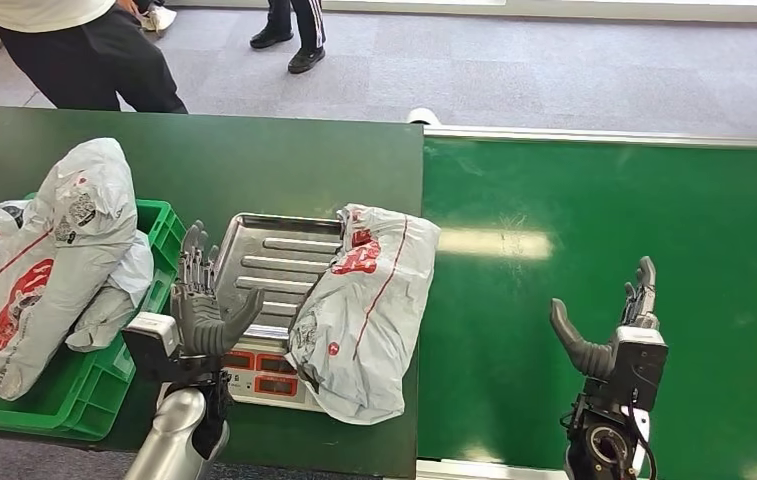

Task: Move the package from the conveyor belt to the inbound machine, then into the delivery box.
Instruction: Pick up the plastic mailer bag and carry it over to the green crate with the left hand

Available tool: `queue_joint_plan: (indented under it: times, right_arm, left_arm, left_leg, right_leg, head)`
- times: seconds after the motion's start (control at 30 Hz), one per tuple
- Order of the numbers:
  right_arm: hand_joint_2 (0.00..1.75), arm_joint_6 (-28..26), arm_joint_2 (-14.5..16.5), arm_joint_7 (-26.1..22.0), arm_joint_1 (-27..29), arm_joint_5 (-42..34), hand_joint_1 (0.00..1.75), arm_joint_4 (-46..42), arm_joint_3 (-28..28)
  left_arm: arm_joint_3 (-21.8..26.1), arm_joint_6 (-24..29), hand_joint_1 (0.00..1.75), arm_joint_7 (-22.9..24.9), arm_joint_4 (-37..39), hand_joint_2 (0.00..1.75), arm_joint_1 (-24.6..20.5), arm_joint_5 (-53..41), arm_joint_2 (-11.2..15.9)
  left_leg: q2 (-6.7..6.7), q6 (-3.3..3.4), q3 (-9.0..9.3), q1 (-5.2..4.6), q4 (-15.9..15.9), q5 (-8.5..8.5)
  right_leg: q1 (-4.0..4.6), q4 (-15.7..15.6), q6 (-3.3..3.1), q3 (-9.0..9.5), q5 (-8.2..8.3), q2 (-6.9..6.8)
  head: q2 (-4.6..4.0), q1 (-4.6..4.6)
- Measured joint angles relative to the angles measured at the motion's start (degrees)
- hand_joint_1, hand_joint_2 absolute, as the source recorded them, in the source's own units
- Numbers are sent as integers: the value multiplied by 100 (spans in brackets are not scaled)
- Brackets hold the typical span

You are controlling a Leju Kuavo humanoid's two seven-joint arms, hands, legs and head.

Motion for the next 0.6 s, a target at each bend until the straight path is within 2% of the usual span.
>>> queue_joint_plan:
  times: [0.2, 0.37, 0.6]
  right_arm:
    - [175, 83, 38, 75, 23, 26, 0, 98, -121]
    - [175, 484, 71, 163, 24, 41, 0, 187, -186]
    - [175, 758, 100, 160, 9, 76, 0, 360, -189]
  left_arm:
    - [49, 82, 0, 0, -104, 175, 66, -110, 10]
    - [-52, 990, 0, 0, -336, 175, 116, -1244, 69]
    - [-637, 1804, 0, -1, -746, 175, 90, -2772, 332]
  left_leg:
    - [0, 0, 0, 0, 0, 0]
    - [-1, 0, 0, 0, 0, 0]
    - [-1, 0, 0, 0, 0, 0]
  right_leg:
    - [0, 0, 0, 0, 0, 0]
    - [0, 0, 0, -1, 0, 0]
    - [0, 0, 0, 0, 0, 0]
  head:
    - [0, -1]
    - [0, -1]
    - [0, 0]
